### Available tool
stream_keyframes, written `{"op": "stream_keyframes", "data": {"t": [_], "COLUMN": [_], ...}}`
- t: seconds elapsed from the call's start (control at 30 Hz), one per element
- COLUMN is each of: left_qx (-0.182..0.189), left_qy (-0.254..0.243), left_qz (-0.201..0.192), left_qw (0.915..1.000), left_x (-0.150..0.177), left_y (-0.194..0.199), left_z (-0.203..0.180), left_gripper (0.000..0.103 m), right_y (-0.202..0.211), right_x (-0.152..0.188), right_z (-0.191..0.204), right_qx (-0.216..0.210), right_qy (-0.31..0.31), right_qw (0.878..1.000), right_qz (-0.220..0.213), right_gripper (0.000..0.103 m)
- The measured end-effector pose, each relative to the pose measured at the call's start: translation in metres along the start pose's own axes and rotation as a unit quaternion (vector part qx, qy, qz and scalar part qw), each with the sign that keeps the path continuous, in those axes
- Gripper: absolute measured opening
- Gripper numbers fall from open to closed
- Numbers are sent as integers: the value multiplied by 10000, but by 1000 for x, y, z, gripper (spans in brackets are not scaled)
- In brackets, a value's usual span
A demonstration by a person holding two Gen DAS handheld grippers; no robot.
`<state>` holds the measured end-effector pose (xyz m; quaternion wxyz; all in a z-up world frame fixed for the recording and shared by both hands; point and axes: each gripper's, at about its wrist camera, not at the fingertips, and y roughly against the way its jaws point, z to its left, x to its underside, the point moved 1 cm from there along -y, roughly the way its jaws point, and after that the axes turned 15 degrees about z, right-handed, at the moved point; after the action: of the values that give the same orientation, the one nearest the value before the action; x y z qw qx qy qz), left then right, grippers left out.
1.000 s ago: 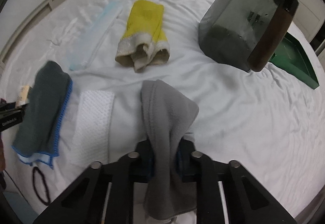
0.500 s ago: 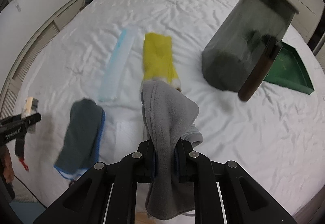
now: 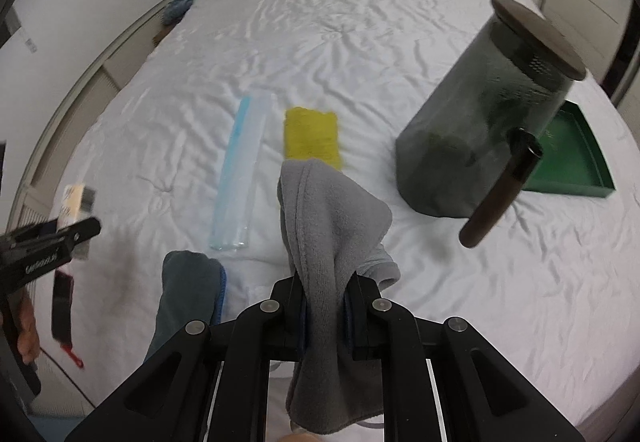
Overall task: Organize soft objects
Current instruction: 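Lift the tissue pack and grey cloth and carry both over the green tray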
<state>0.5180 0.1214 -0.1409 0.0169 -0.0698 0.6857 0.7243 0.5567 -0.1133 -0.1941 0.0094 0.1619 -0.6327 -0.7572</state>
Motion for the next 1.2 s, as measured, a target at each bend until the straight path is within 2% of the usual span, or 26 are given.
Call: {"op": "stream_keyframes", "data": {"t": [0.3, 0.47, 0.73, 0.93, 1.2], "left_qx": [-161, -132, 8, 304, 1004], "left_qy": [-263, -508, -728, -1363, -2245], "left_qz": [148, 426, 1093, 1562, 1587], "left_qw": [9994, 9977, 9913, 9778, 9562], "left_x": [-10, 4, 43, 68, 66], "left_y": [1, -3, -21, -33, -25], "left_z": [-106, -172, -259, -350, -482], "left_gripper": [46, 46, 46, 46, 46], "right_y": [2, 11, 23, 33, 64], "right_x": [12, 26, 56, 79, 90], "right_z": [-65, -113, -187, -268, -378], "right_qx": [-515, -630, -676, -515, 159], "right_qy": [617, 696, 689, 280, -581], "right_qw": [9957, 9936, 9905, 9898, 9885], "right_qz": [454, 632, 982, 1297, 1386], "right_gripper": [12, 12, 12, 13, 13]}}
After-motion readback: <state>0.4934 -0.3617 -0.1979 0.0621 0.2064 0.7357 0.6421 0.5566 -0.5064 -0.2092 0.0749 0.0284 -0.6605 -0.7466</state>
